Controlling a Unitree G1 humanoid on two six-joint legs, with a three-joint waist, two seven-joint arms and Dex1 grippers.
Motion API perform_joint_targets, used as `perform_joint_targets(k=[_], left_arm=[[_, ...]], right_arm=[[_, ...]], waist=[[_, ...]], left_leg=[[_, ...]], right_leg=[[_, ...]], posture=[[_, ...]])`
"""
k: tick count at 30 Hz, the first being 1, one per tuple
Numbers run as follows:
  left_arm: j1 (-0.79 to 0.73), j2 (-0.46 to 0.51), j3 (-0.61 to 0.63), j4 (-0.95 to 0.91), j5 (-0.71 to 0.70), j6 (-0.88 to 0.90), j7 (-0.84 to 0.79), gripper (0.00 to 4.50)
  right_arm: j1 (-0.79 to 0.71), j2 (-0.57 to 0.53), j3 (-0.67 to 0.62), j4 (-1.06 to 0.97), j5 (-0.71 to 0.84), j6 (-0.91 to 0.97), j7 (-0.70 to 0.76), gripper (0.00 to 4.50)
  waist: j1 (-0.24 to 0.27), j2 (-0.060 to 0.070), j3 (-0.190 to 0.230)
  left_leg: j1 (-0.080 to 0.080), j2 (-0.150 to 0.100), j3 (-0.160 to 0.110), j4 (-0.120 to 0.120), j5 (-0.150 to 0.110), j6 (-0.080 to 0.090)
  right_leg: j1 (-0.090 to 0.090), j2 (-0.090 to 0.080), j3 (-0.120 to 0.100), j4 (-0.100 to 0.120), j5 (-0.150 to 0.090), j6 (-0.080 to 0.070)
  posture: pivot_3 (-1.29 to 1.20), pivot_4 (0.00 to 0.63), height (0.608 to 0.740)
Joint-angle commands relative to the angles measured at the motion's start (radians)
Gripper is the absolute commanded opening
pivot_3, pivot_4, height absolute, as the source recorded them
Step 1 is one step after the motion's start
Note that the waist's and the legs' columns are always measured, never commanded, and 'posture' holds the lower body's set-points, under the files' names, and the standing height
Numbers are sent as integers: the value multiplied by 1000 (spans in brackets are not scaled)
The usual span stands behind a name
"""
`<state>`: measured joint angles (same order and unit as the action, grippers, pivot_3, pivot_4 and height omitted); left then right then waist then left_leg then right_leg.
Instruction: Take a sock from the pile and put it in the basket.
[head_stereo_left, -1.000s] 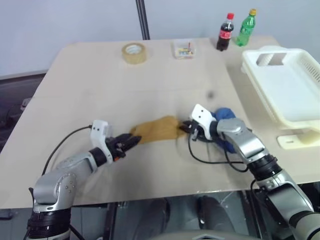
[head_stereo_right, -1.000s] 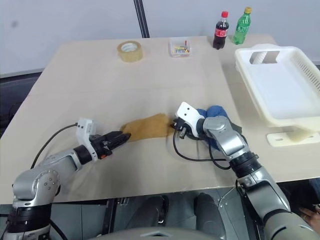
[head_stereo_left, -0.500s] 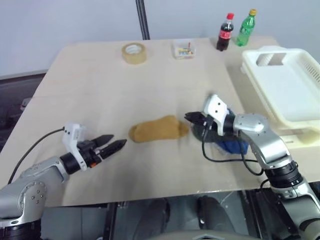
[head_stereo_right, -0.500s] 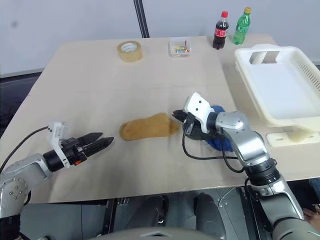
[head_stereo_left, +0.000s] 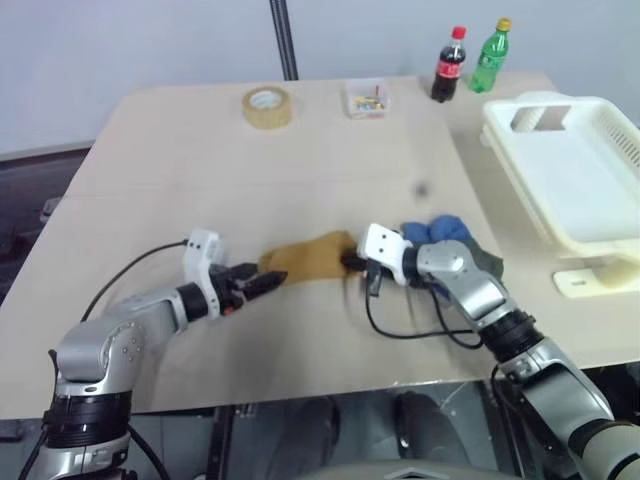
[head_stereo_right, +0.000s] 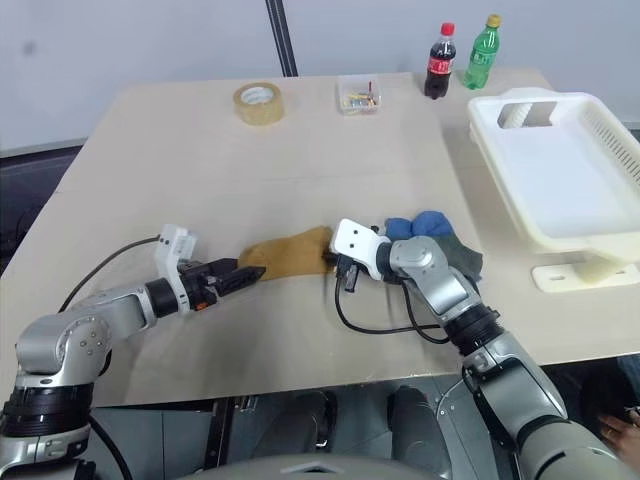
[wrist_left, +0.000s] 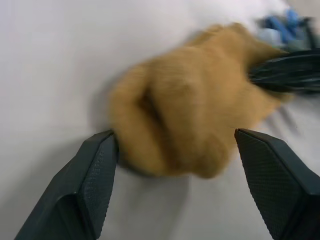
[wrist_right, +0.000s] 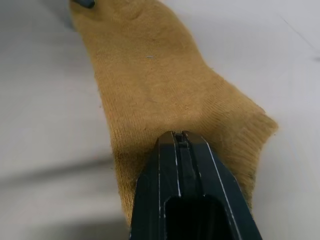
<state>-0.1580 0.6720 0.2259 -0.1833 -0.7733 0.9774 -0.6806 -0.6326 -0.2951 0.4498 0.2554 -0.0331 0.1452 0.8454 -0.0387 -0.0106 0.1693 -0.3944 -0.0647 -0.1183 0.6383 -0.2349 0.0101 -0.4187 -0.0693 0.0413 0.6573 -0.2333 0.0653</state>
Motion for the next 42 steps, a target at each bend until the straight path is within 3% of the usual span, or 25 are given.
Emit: perform_joint_targets(k=[1,8,17,23,29,36,42], left_arm=[[-21,-24,-10,-7,-94,45,-85,3883],[-148,-112,-39,2,-168,64,-117,3883],[-349,-265,-225,301,38,-138,-198,3883],[-317,-220,-204,284,30,-132,-287,3883],[-218,-139,-105,208,-23,-86,-281,3883],[-353,-244,-150,328,65,-163,-236,3883],[-328,-232,-138,322,75,-164,-238,3883]], right_arm=[[9,-3,-4,-7,-12,9,13,56],[31,-14,-30,-102,8,79,15,56],[93,-60,-70,-284,20,201,3,56],[139,-90,-72,-420,16,263,-14,56],[157,-75,-20,-357,-45,204,-52,56],[153,-66,11,-288,-92,126,-61,56],[147,-48,-19,-273,-98,140,-96,56]], waist=[[0,0,0],[4,-1,0],[5,-1,0],[-5,-1,0],[3,-1,0],[25,-2,0],[3,-1,0]], left_leg=[[0,0,0,0,0,0],[-1,0,-1,3,0,0],[-2,-1,-1,4,0,0],[-2,0,0,5,0,0],[-2,0,-1,4,0,0],[-2,-1,-4,10,0,0],[-2,0,-3,10,0,0]], right_leg=[[0,0,0,0,0,0],[1,0,-1,1,0,0],[0,0,-1,1,0,0],[0,1,0,1,0,0],[-1,1,0,1,0,0],[4,0,-4,2,0,1],[3,1,-3,3,0,0]], posture=[[0,150,740],[0,150,740],[0,150,740],[0,150,740],[0,150,740],[0,150,740],[0,150,740]])
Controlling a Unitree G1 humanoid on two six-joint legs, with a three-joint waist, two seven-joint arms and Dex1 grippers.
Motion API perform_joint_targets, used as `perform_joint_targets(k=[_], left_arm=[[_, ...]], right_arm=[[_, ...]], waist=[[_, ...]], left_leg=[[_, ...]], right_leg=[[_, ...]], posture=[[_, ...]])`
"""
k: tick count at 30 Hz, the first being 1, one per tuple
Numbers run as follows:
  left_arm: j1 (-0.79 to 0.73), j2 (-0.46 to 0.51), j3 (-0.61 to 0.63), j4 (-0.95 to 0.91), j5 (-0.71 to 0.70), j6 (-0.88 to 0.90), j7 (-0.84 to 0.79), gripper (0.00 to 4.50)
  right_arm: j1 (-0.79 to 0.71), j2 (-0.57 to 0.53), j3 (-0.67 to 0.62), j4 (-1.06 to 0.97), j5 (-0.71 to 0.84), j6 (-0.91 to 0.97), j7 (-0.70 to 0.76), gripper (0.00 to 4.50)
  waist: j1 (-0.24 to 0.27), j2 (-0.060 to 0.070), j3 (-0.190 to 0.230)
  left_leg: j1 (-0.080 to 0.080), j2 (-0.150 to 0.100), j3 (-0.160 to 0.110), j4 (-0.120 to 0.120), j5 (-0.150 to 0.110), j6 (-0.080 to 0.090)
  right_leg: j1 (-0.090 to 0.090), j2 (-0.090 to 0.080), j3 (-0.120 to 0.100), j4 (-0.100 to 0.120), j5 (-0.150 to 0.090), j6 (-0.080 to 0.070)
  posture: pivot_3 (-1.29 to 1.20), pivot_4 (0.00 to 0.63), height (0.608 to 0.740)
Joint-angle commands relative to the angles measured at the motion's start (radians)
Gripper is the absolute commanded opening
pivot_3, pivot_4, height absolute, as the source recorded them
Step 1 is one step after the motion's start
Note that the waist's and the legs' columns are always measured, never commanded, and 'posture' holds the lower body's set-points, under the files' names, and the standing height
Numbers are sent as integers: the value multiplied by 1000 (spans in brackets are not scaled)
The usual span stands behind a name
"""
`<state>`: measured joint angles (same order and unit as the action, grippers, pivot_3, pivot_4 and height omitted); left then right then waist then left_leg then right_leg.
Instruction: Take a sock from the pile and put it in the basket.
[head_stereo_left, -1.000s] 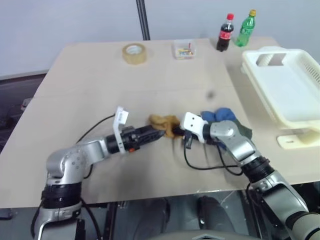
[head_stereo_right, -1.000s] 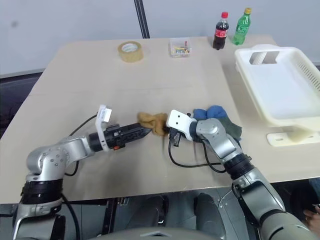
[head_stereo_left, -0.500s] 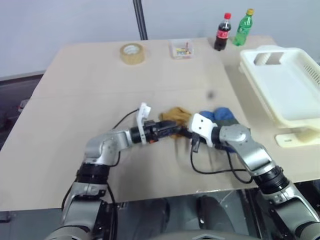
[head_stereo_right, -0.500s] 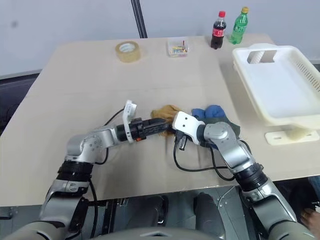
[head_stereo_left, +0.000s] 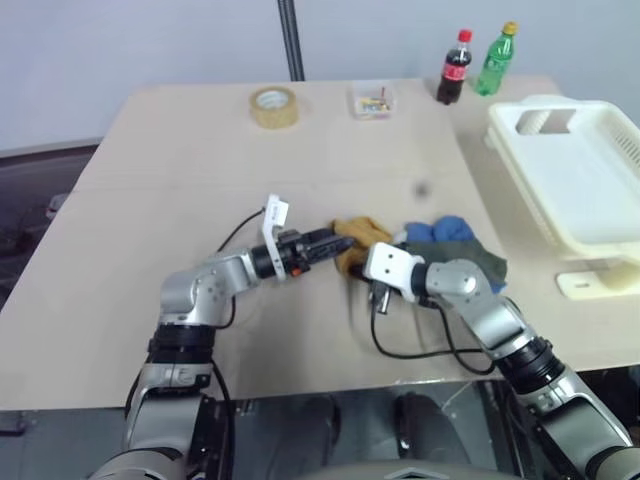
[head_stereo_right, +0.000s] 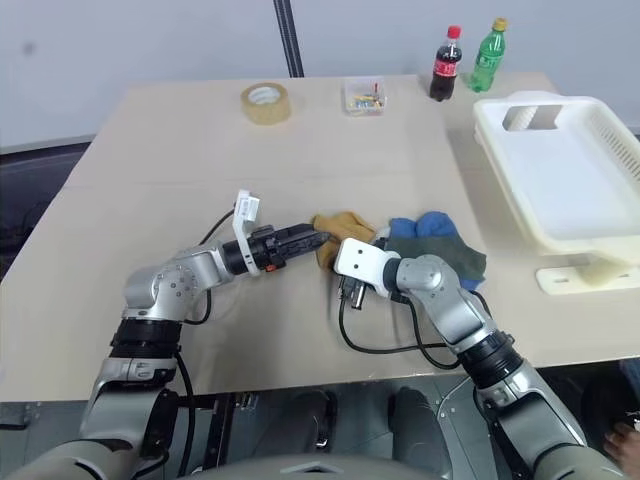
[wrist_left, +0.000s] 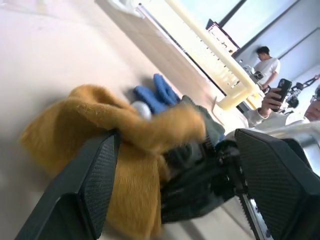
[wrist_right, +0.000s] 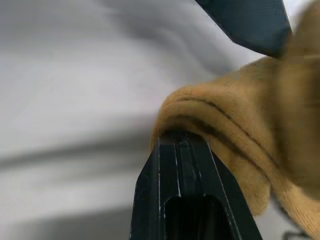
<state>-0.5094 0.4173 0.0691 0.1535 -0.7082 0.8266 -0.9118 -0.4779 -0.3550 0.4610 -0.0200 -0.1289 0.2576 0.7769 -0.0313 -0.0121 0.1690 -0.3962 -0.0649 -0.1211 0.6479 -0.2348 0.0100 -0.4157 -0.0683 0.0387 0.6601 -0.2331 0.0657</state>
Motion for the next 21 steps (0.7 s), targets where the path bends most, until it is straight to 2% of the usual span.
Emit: perform_joint_targets(k=[1,6,11,16,21], left_arm=[[35,27,11,-18,22,-23,-6,3883],[54,-11,-23,-21,73,-81,18,3883],[72,-27,-32,-77,95,-92,51,3883],[49,-37,-130,-97,327,-299,189,3883],[34,-87,-151,-124,421,-356,311,3883]], right_arm=[[-7,27,-45,-7,14,53,-34,56],[-4,70,-89,-56,69,181,-50,56],[-20,67,-78,-30,49,205,-67,56],[-19,57,-52,-5,26,151,-66,56],[-18,63,-43,1,13,129,-74,56]], waist=[[-6,0,0],[3,0,0],[7,0,0],[10,0,0],[15,0,0]], left_leg=[[0,0,0,0,0,0],[0,-1,-1,0,0,0],[0,-1,-1,0,0,0],[0,-1,0,0,0,0],[0,-1,0,0,0,0]], right_leg=[[0,0,0,0,0,0],[0,-1,-1,0,0,0],[0,-1,-1,0,0,0],[0,-1,-1,0,0,0],[0,-1,0,0,0,0]], posture=[[0,150,740],[0,150,740],[0,150,740],[0,150,740],[0,150,740]])
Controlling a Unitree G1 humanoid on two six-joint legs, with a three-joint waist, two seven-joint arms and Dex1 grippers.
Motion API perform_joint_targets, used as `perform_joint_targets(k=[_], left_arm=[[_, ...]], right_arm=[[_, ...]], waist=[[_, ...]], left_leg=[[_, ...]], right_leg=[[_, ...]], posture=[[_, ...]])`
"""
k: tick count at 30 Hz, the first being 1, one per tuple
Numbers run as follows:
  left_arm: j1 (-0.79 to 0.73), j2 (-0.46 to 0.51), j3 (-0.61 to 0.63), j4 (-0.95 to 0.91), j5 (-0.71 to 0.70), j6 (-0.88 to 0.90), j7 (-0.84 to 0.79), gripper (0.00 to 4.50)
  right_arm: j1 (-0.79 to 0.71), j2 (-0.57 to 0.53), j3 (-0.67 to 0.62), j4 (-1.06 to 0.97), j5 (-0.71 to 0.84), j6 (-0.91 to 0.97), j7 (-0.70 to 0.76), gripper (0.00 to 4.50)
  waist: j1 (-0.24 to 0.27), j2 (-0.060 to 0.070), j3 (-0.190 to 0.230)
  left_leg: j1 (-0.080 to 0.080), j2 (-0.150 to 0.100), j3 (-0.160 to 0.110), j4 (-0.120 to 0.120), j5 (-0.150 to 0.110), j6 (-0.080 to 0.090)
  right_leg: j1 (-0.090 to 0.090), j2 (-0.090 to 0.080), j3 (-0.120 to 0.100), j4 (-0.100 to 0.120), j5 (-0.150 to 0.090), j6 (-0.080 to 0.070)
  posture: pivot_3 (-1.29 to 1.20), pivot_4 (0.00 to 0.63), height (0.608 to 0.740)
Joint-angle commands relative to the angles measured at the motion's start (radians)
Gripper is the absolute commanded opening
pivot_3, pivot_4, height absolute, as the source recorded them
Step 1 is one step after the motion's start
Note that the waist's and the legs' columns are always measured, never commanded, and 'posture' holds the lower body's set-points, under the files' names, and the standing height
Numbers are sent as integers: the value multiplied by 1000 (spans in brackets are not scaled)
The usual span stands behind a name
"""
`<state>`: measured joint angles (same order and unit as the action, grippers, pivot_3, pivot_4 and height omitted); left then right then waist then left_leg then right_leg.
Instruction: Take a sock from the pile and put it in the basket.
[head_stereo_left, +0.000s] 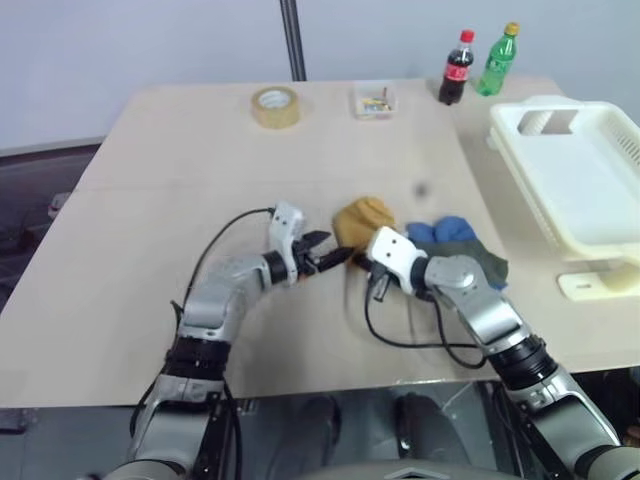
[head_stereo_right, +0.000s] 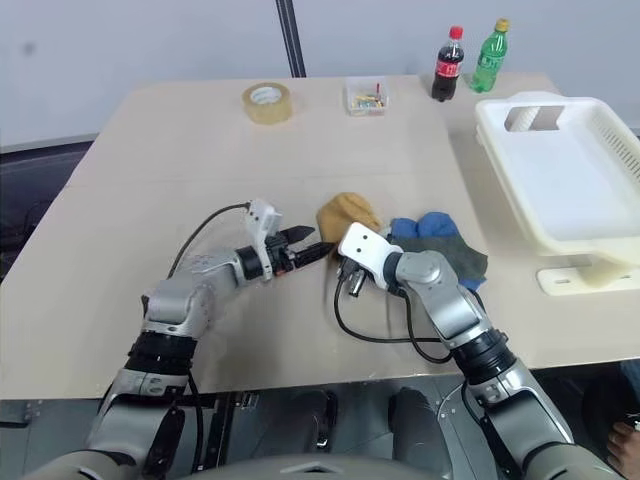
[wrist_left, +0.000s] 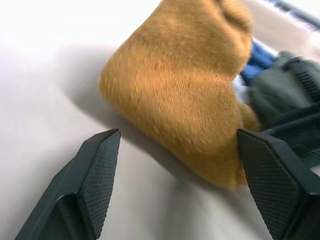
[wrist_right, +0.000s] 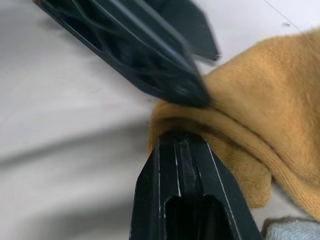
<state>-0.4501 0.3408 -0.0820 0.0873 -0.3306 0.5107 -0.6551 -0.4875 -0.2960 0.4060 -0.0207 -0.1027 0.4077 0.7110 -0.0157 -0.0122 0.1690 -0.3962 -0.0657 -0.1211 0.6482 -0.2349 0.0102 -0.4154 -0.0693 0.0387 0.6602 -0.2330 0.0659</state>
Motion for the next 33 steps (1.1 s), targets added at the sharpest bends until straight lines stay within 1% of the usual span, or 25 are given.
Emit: perform_joint_targets(k=[1,5,7,9,13,16,19,26,29,30,31,32,33], left_arm=[[-27,-15,1,-65,48,-45,62,3883],[-80,-2,-3,-30,73,-36,58,3883],[-107,25,-35,7,111,-78,17,3883],[-127,40,-52,26,114,-88,-32,3883],[-137,79,-77,-4,90,-31,-134,3883],[-135,95,-94,-28,96,-15,-162,3883],[-157,111,-138,-18,164,-51,-158,3883],[-198,119,-248,66,363,-162,-89,3883],[-194,110,-271,92,405,-211,-82,3883],[-191,109,-280,99,419,-227,-82,3400],[-189,109,-285,105,432,-241,-81,3192],[-185,100,-274,113,429,-246,-69,2687],[-183,93,-264,120,427,-251,-60,2349]], right_arm=[[-9,4,14,3,-16,-26,-10,56],[-6,-5,35,21,-45,-67,-14,56],[-5,-8,45,33,-60,-93,-13,56],[-7,-10,53,44,-72,-114,-9,56],[-5,-5,50,51,-76,-125,-9,56],[-5,-2,47,56,-79,-128,-11,56],[-6,3,46,59,-81,-128,-14,56],[-7,10,38,60,-83,-123,-15,56],[-10,13,36,61,-82,-120,-15,56],[-12,14,36,62,-82,-119,-15,0],[-12,14,36,61,-82,-118,-15,0],[-13,14,35,61,-81,-117,-15,0],[-14,15,35,62,-81,-117,-15,0]], waist=[[-1,0,0],[-2,0,0],[-3,0,0],[-5,0,0],[-9,0,0],[-15,0,0],[-18,0,0],[-21,0,0],[-21,0,0],[-21,0,0],[-20,0,0],[-20,0,0],[-21,0,0]], left_leg=[[0,0,0,0,0,0],[0,0,0,0,0,0],[0,0,0,0,0,0],[0,0,0,0,0,0],[1,0,0,0,0,0],[1,0,0,0,0,0],[1,0,0,0,0,0],[1,0,0,0,0,0],[1,0,0,0,0,0],[1,0,0,0,0,0],[1,0,0,0,0,0],[1,0,0,0,0,0],[1,0,0,0,0,0]], right_leg=[[0,0,0,0,0,0],[0,1,-1,0,0,0],[0,1,-1,0,0,0],[0,1,0,0,0,0],[0,1,0,0,0,0],[0,1,0,0,0,0],[0,1,0,0,0,0],[0,2,0,1,0,0],[0,2,0,1,0,0],[0,2,0,1,0,0],[0,2,0,1,0,0],[1,1,0,1,0,0],[1,1,0,1,0,0]], posture=[[0,150,740],[0,150,740],[0,150,740],[0,150,740],[0,150,740],[0,150,740],[0,150,740],[0,150,740],[0,150,740],[0,150,740],[0,150,740],[0,150,740],[0,150,740]])
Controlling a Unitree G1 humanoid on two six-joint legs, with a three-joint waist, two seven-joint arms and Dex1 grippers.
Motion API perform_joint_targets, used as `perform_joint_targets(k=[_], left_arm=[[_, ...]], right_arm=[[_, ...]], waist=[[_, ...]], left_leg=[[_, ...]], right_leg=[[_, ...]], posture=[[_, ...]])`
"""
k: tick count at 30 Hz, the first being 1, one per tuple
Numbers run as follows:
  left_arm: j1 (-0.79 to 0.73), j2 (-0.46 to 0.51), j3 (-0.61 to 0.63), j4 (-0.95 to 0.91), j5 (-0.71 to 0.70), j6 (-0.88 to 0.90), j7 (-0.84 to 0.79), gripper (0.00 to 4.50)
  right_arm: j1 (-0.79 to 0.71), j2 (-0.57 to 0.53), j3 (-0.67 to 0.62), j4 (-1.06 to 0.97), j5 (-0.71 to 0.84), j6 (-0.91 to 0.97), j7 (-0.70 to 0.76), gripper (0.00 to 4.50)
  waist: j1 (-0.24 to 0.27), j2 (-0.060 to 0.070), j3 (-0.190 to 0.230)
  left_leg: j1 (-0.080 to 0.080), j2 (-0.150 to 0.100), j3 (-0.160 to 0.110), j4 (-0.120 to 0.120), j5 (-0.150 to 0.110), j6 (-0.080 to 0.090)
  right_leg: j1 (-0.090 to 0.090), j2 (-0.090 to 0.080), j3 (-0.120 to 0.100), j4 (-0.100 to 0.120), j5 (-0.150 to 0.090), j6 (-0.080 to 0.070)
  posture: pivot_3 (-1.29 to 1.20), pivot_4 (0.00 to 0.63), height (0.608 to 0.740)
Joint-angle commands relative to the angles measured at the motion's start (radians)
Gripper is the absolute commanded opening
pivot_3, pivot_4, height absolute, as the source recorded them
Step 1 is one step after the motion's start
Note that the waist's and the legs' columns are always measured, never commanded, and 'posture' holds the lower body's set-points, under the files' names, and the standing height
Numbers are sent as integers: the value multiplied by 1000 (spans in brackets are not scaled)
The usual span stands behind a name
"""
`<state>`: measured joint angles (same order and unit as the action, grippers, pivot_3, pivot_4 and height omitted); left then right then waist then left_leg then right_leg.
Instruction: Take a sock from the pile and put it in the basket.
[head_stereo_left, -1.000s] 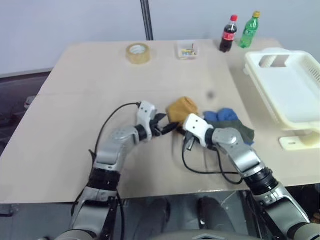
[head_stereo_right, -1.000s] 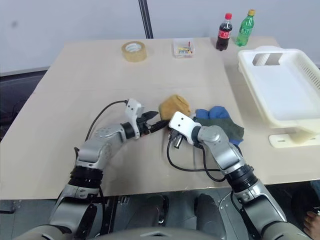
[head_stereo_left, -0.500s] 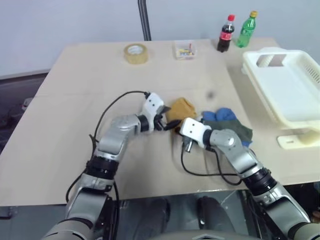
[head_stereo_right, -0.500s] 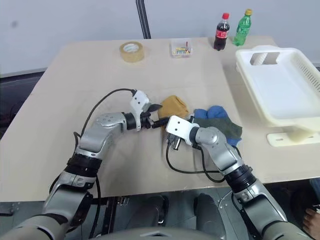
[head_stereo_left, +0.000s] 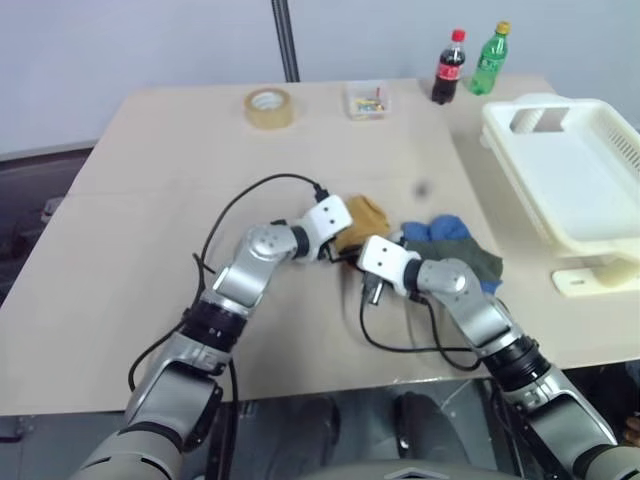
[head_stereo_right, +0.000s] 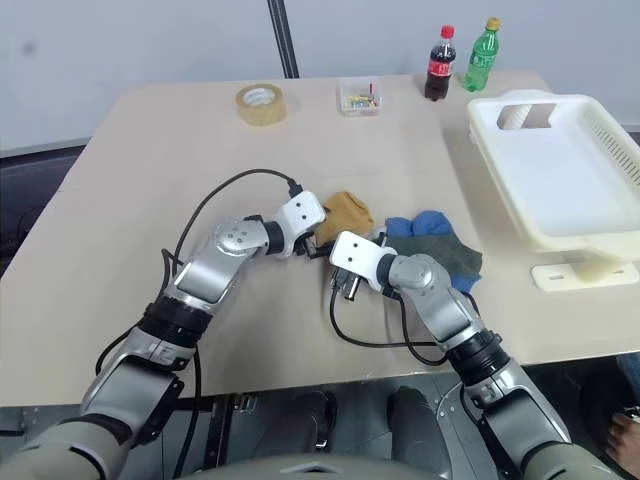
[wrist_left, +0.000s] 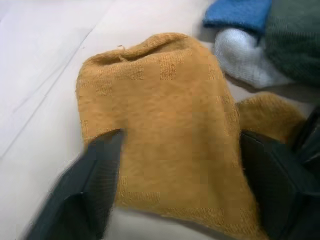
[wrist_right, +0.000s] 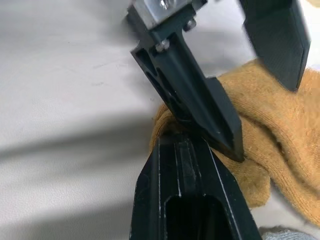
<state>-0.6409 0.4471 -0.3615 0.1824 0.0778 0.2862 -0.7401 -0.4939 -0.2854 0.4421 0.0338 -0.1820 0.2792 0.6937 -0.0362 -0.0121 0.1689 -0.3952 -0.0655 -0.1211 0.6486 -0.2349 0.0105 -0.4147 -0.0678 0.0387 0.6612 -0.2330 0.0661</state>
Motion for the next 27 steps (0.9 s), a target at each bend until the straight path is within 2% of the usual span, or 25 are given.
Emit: perform_joint_targets(k=[1,5,12,15,19,27], left_arm=[[13,-34,53,25,-17,-10,40,1832],[47,-110,218,-22,-174,102,81,12],[217,-193,483,-234,-400,359,226,12],[330,-275,598,-378,-525,485,335,12],[439,-248,529,-460,-474,390,310,12],[432,-130,341,-386,-349,146,165,12]], right_arm=[[-10,6,-1,9,-1,11,3,0],[-14,9,-1,12,-2,11,4,0],[-21,7,0,22,-3,10,16,0],[-22,3,6,25,-4,10,28,0],[-26,5,9,25,4,8,48,0],[-5,-43,-21,-94,72,55,140,0]], waist=[[0,0,0],[-2,0,0],[-4,0,0],[-4,0,0],[-3,0,0],[3,0,0]], left_leg=[[0,0,0,0,0,1],[0,0,-1,1,-2,3],[0,1,0,1,-1,1],[0,1,0,1,-1,2],[0,1,0,0,-1,1],[1,0,0,1,-2,2]], right_leg=[[0,0,0,0,0,0],[0,0,0,1,0,0],[-1,0,0,1,0,0],[0,-1,1,0,0,0],[0,-1,1,0,0,0],[1,0,0,0,0,0]], posture=[[0,150,740],[0,150,740],[0,150,740],[0,150,740],[0,150,740],[0,150,740]])
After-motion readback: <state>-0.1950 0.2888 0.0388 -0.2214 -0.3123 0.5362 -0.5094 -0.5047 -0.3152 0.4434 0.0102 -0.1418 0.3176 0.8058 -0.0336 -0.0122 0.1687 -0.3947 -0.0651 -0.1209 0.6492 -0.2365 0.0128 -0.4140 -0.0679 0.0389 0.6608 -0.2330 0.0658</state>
